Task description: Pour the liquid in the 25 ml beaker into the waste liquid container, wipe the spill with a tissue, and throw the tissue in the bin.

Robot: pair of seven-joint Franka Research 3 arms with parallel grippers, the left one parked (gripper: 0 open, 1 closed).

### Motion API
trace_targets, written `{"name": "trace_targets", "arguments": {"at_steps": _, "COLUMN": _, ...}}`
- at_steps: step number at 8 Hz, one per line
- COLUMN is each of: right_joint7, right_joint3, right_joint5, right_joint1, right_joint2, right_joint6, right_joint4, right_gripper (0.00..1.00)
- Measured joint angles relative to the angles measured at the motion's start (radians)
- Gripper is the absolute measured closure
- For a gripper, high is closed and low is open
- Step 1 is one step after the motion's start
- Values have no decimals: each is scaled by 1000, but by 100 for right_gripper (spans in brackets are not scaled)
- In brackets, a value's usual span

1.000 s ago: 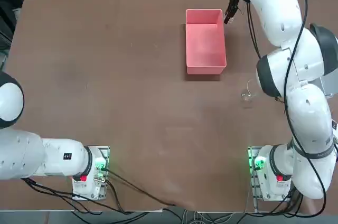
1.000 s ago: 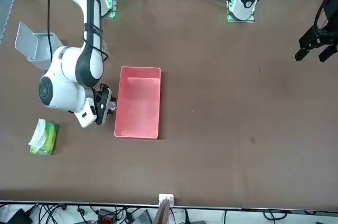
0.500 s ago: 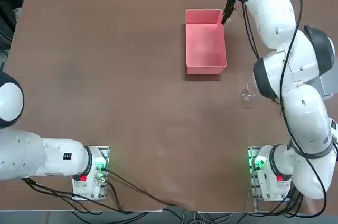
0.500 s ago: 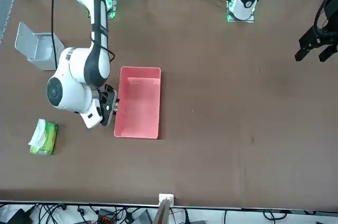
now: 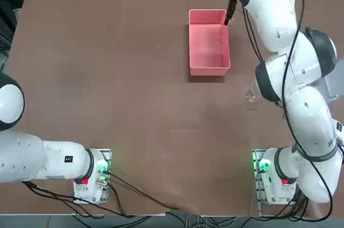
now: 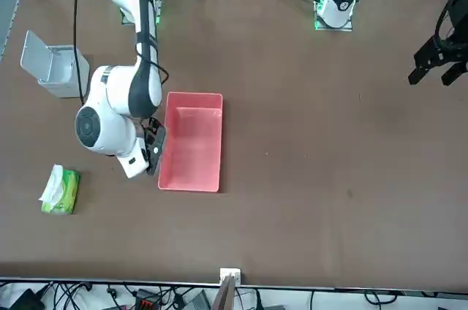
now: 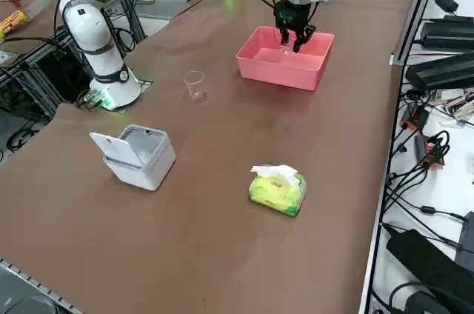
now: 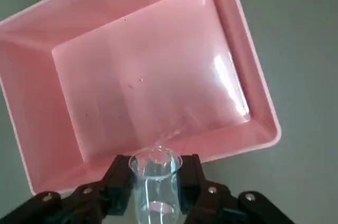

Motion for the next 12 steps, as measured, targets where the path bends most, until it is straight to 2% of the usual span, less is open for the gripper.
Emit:
{"name": "trace_targets", "arguments": {"at_steps": 5, "right_joint7": 46, "right_joint3": 13, "right_joint5": -56, "right_joint1": 26, "right_joint2": 3, "right_joint6": 21, "right_joint4": 4, "right_gripper": 53}}
{"name": "trace_targets", "arguments": {"at_steps": 8, "right_joint7": 72, "right_joint3": 44, "right_joint5": -138, "right_joint1": 31, "right_joint2": 4, "right_joint6": 28, "right_joint4": 39, "right_gripper": 53}}
{"name": "trace_targets", "arguments": {"at_steps": 12, "right_joint7": 98, "right_joint3": 62, "right_joint5": -213, "right_joint1": 37, "right_joint2": 5, "right_joint6": 28, "right_joint4": 60, "right_gripper": 53}}
